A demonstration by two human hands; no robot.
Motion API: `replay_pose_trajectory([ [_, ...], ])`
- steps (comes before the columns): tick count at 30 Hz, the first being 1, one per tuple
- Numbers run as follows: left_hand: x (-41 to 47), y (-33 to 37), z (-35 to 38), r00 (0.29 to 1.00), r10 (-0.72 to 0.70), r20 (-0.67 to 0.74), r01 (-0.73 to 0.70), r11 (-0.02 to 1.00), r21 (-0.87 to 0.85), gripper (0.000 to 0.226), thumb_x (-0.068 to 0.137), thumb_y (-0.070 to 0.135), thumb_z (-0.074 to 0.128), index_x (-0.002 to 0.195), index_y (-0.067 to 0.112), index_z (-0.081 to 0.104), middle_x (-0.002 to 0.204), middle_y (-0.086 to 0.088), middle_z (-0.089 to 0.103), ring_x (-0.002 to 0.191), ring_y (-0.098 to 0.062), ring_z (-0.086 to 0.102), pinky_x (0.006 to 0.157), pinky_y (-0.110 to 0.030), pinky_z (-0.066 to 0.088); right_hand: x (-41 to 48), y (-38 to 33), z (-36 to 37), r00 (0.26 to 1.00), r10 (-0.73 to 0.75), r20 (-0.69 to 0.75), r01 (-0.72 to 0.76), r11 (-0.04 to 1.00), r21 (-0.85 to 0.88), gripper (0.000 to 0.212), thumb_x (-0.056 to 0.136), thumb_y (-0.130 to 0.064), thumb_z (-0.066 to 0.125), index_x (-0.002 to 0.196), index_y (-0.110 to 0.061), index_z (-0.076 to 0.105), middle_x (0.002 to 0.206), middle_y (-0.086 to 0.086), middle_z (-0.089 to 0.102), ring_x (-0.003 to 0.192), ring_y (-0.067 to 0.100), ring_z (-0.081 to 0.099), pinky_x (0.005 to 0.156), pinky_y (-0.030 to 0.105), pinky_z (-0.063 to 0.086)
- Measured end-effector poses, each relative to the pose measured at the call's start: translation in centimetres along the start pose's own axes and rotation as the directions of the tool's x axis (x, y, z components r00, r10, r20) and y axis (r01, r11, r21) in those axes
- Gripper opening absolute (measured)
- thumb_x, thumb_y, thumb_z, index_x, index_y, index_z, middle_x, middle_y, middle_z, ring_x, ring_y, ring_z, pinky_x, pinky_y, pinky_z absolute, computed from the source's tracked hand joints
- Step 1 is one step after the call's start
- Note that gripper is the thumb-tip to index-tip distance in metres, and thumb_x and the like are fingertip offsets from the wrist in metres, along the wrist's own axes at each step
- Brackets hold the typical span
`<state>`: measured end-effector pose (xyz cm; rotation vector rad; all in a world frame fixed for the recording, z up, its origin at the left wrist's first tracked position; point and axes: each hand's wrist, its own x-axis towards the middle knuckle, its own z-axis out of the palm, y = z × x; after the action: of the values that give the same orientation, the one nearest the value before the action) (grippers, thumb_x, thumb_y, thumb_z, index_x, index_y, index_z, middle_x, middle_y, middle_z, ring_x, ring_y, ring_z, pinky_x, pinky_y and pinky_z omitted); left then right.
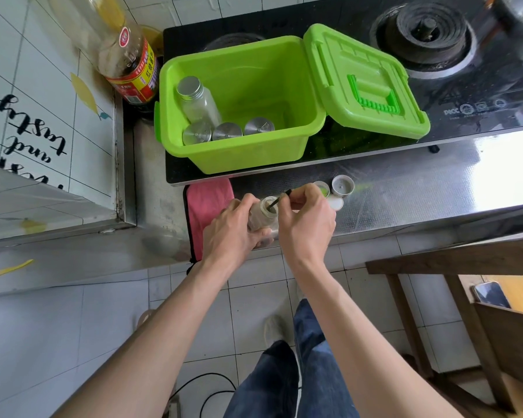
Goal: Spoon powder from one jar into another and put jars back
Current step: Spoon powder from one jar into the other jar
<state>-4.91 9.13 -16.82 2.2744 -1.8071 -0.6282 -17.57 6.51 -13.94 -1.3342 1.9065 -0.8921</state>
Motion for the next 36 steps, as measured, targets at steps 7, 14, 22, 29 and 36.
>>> replay_pose_trajectory([
  [7, -0.2, -0.2, 0.0, 1.000, 0.004, 0.003, -0.004, 1.000, -0.022, 0.047, 0.086, 0.053, 0.077, 0.120, 0.037, 0.048, 0.114, 0.010, 0.063, 0.097, -0.026, 0.067, 0.064, -0.034, 0.039, 0.6, 0.7, -0.1, 0.991, -0.091, 0.094, 0.072, 0.980, 0.188, 0.015, 0.090, -0.021, 0.074, 0.081, -0.013, 0.065, 0.068, -0.016, 0.066, 0.070, 0.003, 0.067, 0.067, 0.027, 0.051],
  [14, -0.1, -0.2, 0.0, 1.000, 0.006, 0.014, -0.006, 1.000, -0.024, 0.050, 0.086, 0.053, 0.077, 0.123, 0.036, 0.049, 0.119, 0.009, 0.063, 0.100, -0.025, 0.067, 0.064, -0.033, 0.041, 2.1, 1.5, -1.3, 0.929, 0.063, 0.365, -0.196, 0.919, 0.341, 0.017, 0.090, -0.020, 0.073, 0.080, -0.020, 0.059, 0.074, -0.001, 0.078, 0.068, 0.012, 0.074, 0.073, 0.040, 0.055],
  [22, 0.0, -0.3, -0.1, 1.000, 0.005, 0.018, -0.004, 1.000, -0.029, 0.050, 0.086, 0.053, 0.077, 0.124, 0.036, 0.049, 0.120, 0.010, 0.063, 0.099, -0.023, 0.067, 0.065, -0.032, 0.041, 3.2, 1.3, -3.5, 0.899, 0.112, 0.422, -0.284, 0.885, 0.369, 0.012, 0.095, -0.008, 0.070, 0.089, -0.009, 0.060, 0.069, -0.004, 0.074, 0.058, 0.002, 0.068, 0.055, 0.020, 0.049],
  [29, 0.0, -0.4, -0.1, 1.000, 0.006, 0.019, -0.005, 1.000, -0.029, 0.050, 0.087, 0.054, 0.076, 0.124, 0.036, 0.049, 0.119, 0.011, 0.063, 0.098, -0.024, 0.067, 0.063, -0.033, 0.041, 3.1, 1.3, -4.2, 0.908, 0.165, 0.386, -0.331, 0.848, 0.415, 0.011, 0.097, -0.007, 0.068, 0.091, -0.008, 0.058, 0.084, 0.012, 0.077, 0.061, 0.001, 0.069, 0.052, 0.014, 0.050],
  [36, 0.0, -0.5, 0.0, 1.000, 0.014, 0.018, -0.013, 0.999, -0.033, 0.050, 0.087, 0.054, 0.076, 0.125, 0.035, 0.049, 0.120, 0.011, 0.063, 0.098, -0.024, 0.067, 0.064, -0.033, 0.040, 3.2, 1.5, -4.2, 0.910, 0.184, 0.371, -0.350, 0.821, 0.450, 0.010, 0.096, -0.007, 0.068, 0.092, -0.007, 0.059, 0.080, 0.010, 0.075, 0.061, 0.002, 0.070, 0.052, 0.015, 0.050],
])
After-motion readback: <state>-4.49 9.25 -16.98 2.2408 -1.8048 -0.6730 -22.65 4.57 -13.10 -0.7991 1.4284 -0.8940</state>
